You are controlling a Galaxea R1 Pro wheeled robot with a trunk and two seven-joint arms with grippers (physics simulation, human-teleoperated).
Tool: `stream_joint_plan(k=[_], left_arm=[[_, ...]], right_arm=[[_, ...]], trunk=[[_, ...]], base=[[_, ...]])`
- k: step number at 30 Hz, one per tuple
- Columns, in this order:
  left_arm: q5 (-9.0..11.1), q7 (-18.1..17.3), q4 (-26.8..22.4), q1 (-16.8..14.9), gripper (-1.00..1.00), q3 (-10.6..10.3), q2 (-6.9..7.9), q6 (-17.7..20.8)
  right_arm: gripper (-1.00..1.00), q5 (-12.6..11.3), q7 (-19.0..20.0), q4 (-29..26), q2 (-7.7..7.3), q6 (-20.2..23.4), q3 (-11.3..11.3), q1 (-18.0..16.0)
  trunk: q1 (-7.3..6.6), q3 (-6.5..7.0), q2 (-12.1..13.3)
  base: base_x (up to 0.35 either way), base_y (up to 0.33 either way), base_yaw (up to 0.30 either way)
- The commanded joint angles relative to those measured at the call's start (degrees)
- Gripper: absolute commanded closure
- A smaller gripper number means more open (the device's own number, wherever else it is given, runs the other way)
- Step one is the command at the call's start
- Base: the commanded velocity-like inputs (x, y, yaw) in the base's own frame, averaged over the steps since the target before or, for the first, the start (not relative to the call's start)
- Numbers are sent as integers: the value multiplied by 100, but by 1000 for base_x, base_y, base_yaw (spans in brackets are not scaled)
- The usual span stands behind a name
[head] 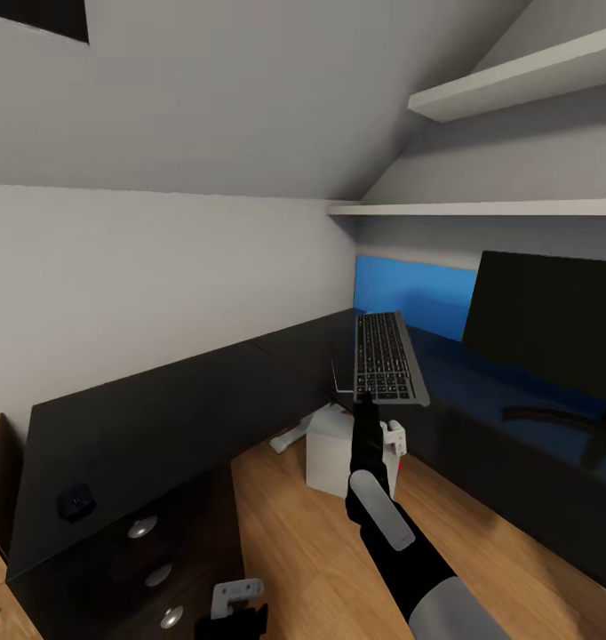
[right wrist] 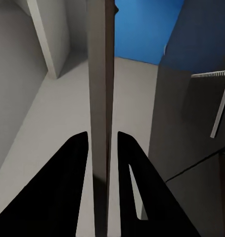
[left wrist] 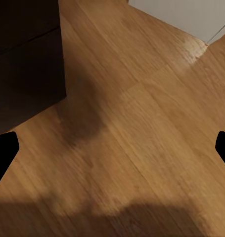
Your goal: In the bedroom, organize the workspace by keeping the computer under the desk, ensuring the monitor is on the desk, placing the keyboard on the desk next to the monitor, placing the mouse on the desk next to the keyboard, moving the folder from the swivel chair onto the desk next to the mouse, stacking the notebook on top of the folder with the pen on top of the notebook, and positioning the swivel chair next to the desk.
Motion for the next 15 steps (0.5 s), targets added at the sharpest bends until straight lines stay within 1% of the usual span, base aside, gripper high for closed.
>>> stream_joint_plan(k=[1, 9, 12, 15], left_arm=[[48, 53, -11, -7, -100, -22, 8, 4], [59, 53, -7, -7, -100, -20, 19, -4], [65, 51, -7, -8, -100, -21, 14, -6], [66, 54, -7, -8, -100, -21, 19, -7]], right_arm=[[100, -43, 21, -1, -1, -32, 15, -6], [100, -60, 20, 6, 14, -75, 15, -5], [100, -60, 19, 78, 33, -76, 28, -5], [100, -60, 19, 113, 36, -79, 38, -5]], trunk=[[-1, -6, -3], [-1, -6, -3], [-1, 11, -3], [-1, 36, -3]], base=[[0, 0, 0], [0, 0, 0], [0, -10, 42], [-64, -266, 121]])
